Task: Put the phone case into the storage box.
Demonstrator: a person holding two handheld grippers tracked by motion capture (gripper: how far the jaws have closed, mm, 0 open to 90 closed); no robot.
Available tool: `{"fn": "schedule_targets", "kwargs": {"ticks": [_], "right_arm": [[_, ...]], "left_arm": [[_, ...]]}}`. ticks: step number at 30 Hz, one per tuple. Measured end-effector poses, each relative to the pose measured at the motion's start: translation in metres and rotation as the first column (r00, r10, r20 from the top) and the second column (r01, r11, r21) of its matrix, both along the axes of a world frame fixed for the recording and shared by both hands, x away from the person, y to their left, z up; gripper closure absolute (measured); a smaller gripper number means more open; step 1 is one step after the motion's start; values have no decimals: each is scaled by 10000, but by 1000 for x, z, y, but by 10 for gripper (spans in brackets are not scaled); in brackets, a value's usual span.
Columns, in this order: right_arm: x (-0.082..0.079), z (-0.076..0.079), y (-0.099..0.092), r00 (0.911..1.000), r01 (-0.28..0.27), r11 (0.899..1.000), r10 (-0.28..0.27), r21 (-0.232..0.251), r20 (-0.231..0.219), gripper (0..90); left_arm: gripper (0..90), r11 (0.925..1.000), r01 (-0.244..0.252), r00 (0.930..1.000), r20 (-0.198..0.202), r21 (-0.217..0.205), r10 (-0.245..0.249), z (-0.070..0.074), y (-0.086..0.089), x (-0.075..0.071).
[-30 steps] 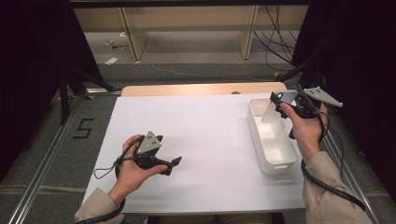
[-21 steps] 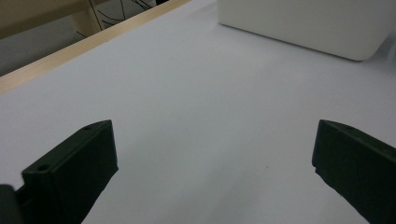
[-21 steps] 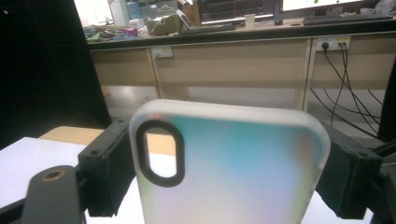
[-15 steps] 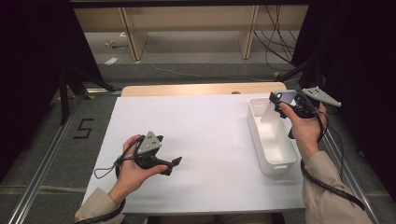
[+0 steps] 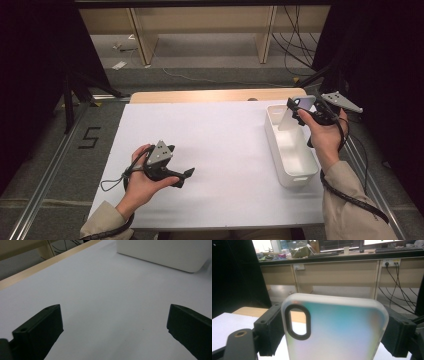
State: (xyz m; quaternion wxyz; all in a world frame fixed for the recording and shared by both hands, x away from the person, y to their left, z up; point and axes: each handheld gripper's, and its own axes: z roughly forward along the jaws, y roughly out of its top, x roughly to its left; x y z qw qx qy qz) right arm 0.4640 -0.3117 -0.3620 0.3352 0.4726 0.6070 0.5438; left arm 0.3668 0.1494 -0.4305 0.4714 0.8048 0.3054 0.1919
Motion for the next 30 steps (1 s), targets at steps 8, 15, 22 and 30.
{"fn": "schedule_targets", "kwargs": {"ticks": [8, 15, 22, 30], "right_arm": [[3, 1, 3, 10000, 21, 10000, -21, -39, 6, 184], [6, 1, 5, 10000, 35, 10000, -35, -74, 3, 184], [8, 1, 4, 10000, 71, 9999, -71, -112, -11, 184], [11, 1, 5, 10000, 67, 9999, -68, -133, -60, 184]], "left_arm": [[0, 10000, -12, 10000, 12, 6, 12, 0, 0, 0], [0, 10000, -27, 10000, 21, 12, 27, 0, 0, 0], [0, 10000, -19, 10000, 15, 16, 19, 0, 0, 0], [0, 10000, -27, 10000, 16, 14, 27, 0, 0, 0]]}}
